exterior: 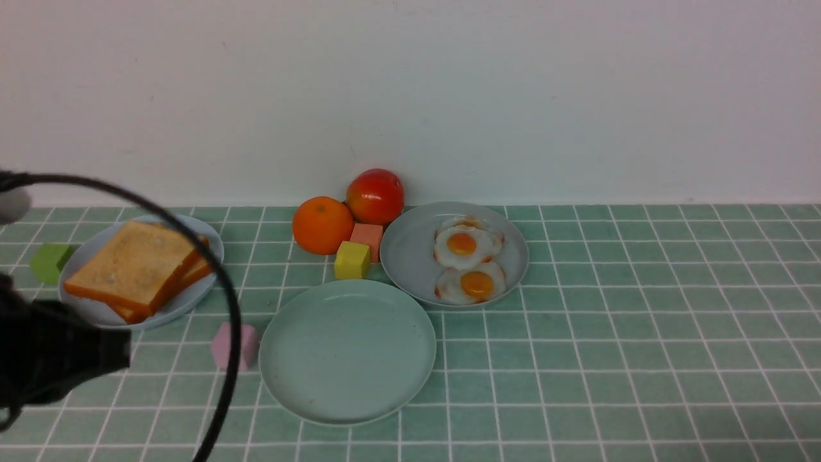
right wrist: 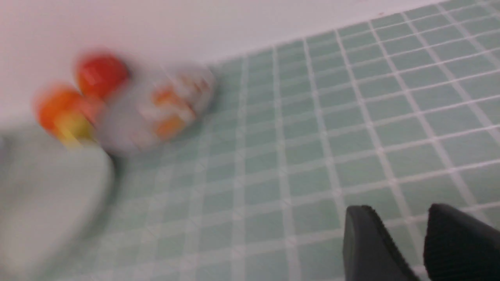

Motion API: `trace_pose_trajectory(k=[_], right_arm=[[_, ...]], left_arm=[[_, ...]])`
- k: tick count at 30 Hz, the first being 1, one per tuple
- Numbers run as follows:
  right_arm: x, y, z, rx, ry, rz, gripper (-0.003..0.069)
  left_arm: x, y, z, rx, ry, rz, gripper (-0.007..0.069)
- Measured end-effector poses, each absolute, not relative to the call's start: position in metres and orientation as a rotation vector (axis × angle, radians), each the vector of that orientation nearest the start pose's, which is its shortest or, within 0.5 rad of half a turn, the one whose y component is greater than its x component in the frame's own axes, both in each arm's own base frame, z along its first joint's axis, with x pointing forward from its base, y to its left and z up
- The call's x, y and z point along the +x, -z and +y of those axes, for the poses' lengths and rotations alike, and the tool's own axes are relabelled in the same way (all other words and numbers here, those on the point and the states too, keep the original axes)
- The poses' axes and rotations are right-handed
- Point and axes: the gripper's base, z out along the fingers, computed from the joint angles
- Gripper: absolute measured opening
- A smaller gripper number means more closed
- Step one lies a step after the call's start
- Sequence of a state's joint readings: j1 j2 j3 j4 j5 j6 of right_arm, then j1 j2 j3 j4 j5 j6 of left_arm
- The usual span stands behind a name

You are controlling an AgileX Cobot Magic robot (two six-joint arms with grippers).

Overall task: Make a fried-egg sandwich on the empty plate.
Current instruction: Use the left arm to grab a slice of bread

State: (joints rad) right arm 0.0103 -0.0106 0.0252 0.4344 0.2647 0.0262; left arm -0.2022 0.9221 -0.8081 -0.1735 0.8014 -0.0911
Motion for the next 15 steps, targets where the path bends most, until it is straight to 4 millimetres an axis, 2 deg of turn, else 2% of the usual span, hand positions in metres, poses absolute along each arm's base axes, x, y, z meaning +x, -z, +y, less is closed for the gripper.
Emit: trace_pose_trajectory(k=[3, 7, 11, 12, 13, 15], right_arm=[[0.056, -0.193, 0.009, 0.464, -0.588, 1.594, 0.0239], [0.055, -0.203, 0.011, 0.496, -0.665, 1.569, 0.0230], [0.041, -0.261, 0.030, 0.198, -0.682, 1.749, 0.0127], [0.040, -0.267, 0.031, 0.163, -0.676, 1.772, 0.0115], [0.039, -0.289, 0.036, 0.045, -0.645, 1.853, 0.0071], [0.041, -0.315, 0.040, -0.113, -0.592, 1.956, 0.0018]], left_arm=[[0.205, -0.316, -0.050, 0.069, 0.273, 2.484, -0.0013], [0.237, -0.304, -0.053, 0.090, 0.207, 2.517, -0.0013], [0.281, -0.284, -0.046, 0.030, 0.162, 2.554, -0.0013], [0.284, -0.285, -0.045, 0.025, 0.160, 2.551, -0.0013], [0.301, -0.278, -0.037, -0.020, 0.143, 2.561, -0.0013], [0.325, -0.267, -0.023, -0.063, 0.100, 2.567, -0.0013]])
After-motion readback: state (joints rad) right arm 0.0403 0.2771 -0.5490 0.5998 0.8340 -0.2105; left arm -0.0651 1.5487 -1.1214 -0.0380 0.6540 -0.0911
